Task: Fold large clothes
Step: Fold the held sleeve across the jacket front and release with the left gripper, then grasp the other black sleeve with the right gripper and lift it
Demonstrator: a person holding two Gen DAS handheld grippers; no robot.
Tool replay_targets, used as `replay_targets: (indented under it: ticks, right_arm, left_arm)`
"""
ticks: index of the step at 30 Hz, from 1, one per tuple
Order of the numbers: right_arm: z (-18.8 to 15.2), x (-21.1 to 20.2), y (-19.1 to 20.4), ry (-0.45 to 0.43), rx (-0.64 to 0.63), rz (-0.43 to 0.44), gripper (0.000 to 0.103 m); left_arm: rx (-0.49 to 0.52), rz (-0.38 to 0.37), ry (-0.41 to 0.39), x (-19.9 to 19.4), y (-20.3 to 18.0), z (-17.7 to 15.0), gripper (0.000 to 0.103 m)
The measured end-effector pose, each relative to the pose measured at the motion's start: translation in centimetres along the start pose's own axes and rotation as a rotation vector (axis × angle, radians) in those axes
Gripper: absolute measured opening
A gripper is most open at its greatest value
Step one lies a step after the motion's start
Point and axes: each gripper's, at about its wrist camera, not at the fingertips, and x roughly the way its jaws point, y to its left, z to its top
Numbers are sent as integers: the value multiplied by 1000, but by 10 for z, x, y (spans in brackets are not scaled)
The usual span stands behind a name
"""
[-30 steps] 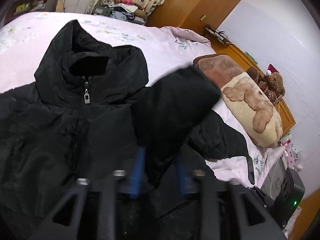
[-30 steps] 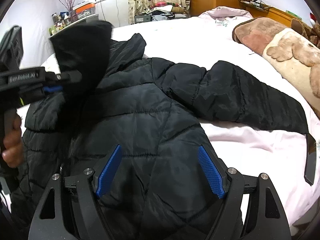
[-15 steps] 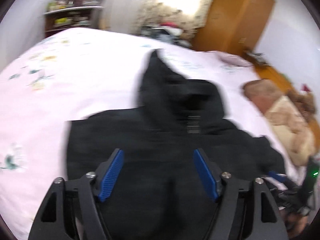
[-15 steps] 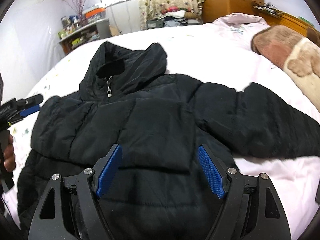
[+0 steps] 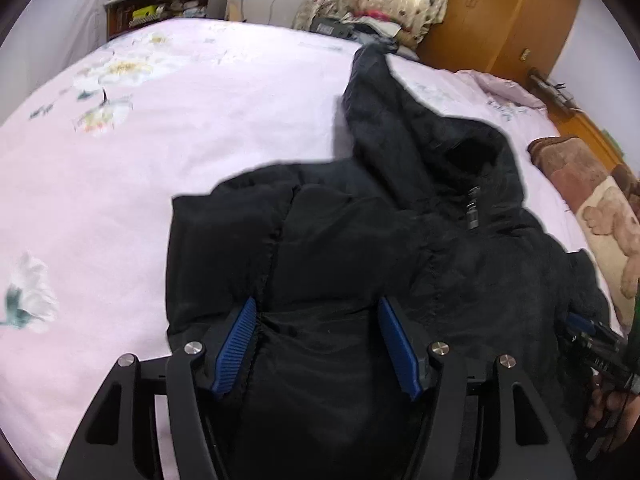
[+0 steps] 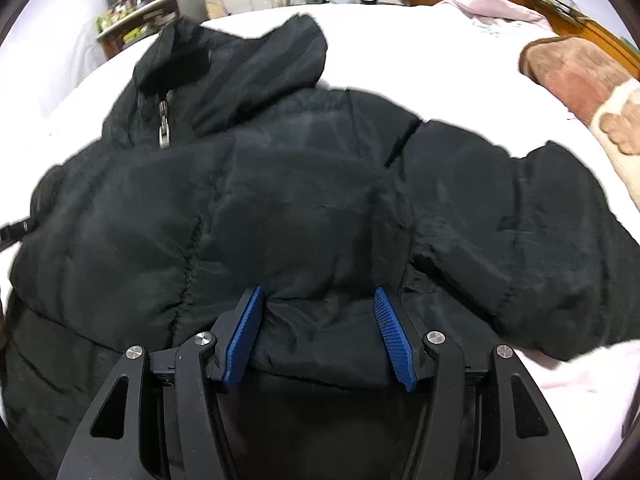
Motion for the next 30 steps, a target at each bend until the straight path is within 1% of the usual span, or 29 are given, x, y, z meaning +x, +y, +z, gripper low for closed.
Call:
replay_targets:
  ticks: [1,2,4,5,7,8,9,10,11,13,15,16,17,19,20,21,23,26,28,30]
  right_arm:
    - [4,-13,0,-36,5,16,57]
    - [9,-22,2,-72,-6,25,57]
    - [23,-27,6,-101,-34,16,57]
    - [30,-25,8,-104,-42,17,57]
    - [44,-9,12,-87,-46,18,57]
    - [47,5,12,-59,-43,6,57]
    - [48,15,12,-34,-42,-4,57]
    - [47,27,10,-6,-38,0,57]
    - [43,35,7,4,-35,12,57]
    - [38,40,4,-3,-31,23,57]
    - [35,37,1,-4,-15,29,57]
    - [35,31,1,1,-7,23,57]
    - [34,24,0,-8,-5,18,57]
    - [28,-1,1,-67,-12,15,57]
    - [22,-12,1,-87,-13,16,57]
    - [15,-19,1,-97,-12,19,57]
    - [1,-24,3,-89,-20,27,57]
    - [-12,-7,10,-31,-51,9,57]
    - [-20,3,7,5,-49,7,57]
    - [-23,-1,4,-2,-44,0,57]
  left_arm:
    - [6,-28,-26,-9,0,4,64]
    - [20,-32,-48,-14,-2,8,64]
    - [50,16,-82,-18,-4,20,64]
    - [58,41,-85,-13,-4,24,64]
    - [45,70,-43,6,2,27,64]
    - [42,82,-22,16,3,25,65]
    - [58,94,-19,21,3,21,65]
    - [84,109,-27,24,1,18,65]
    - [100,118,-34,24,-1,15,65]
    - [113,125,-40,22,-2,12,66]
    - [100,117,-32,17,-1,14,65]
    - [98,117,-30,10,-2,14,65]
    - [102,115,-37,-1,-5,13,62]
    - [105,64,-76,-27,-12,3,60]
    - [115,47,-89,-36,-17,-3,60]
    - [133,45,-98,-44,-21,-12,60]
    - [155,50,-82,-48,-23,-32,60]
    - [143,80,-4,-31,-17,-54,60]
    - [137,90,3,-29,-17,-59,61]
    - [135,102,4,-33,-21,-58,61]
